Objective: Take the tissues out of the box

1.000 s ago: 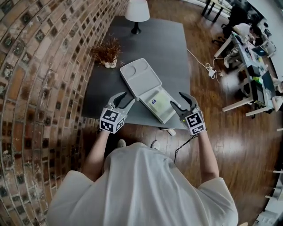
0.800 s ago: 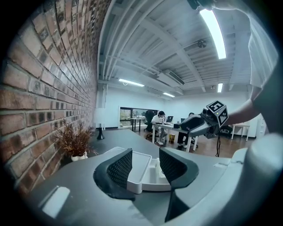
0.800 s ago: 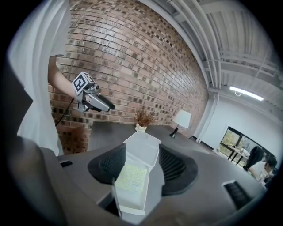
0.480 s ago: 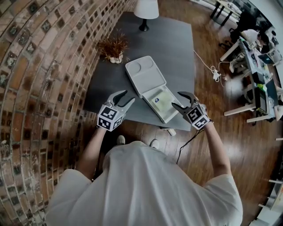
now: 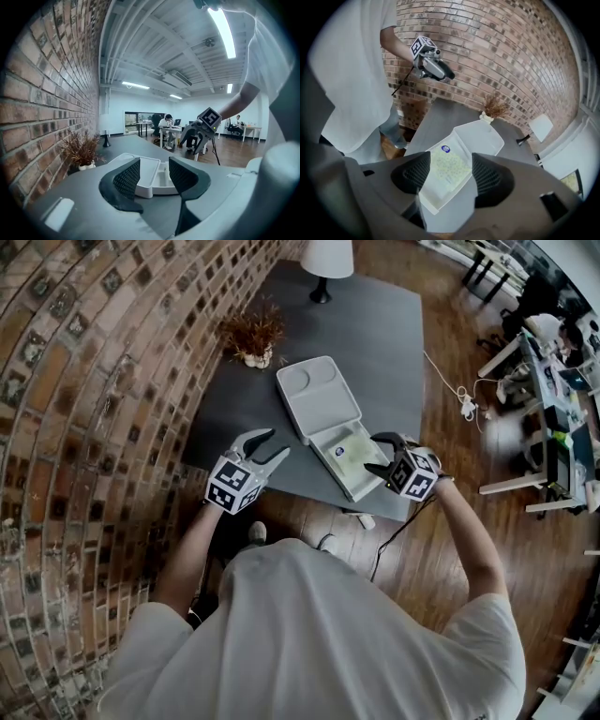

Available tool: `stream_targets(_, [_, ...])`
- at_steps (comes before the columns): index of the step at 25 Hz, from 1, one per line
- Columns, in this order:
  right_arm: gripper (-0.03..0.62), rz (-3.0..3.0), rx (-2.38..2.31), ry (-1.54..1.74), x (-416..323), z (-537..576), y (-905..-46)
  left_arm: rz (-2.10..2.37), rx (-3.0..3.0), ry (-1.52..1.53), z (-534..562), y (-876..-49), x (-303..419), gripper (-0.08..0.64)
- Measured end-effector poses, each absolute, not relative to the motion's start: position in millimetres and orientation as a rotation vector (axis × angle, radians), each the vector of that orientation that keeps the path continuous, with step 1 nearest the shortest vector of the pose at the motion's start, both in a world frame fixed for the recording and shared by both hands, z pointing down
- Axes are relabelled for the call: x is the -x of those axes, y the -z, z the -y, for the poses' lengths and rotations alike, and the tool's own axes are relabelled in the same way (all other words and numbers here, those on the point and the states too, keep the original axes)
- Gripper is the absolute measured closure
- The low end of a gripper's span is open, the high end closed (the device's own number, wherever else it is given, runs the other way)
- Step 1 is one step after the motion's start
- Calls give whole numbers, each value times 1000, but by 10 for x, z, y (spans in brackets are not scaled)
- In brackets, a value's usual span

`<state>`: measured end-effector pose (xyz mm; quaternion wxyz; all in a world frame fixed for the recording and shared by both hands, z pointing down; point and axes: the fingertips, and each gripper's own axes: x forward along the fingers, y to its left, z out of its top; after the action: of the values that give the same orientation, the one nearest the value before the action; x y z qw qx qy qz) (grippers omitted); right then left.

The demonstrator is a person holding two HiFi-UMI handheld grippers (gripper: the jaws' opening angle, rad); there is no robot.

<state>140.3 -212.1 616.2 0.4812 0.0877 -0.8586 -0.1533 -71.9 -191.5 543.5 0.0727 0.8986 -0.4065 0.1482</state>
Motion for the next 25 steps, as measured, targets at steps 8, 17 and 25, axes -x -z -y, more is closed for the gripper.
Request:
stream_targets(8, [196,1943,57,458,-1298,2059,-6469,1149,-2693,-370,1810,-5366,661,357])
stream_targets(17, [97,1765,264,532,-1304,2136,-6824,1140,-2692,-420,1725,-5471,504,357])
stream_targets(25, [32,1658,383,572,-1186,2187,-7125,1130,-2686,-443,1688,-5553,392,357])
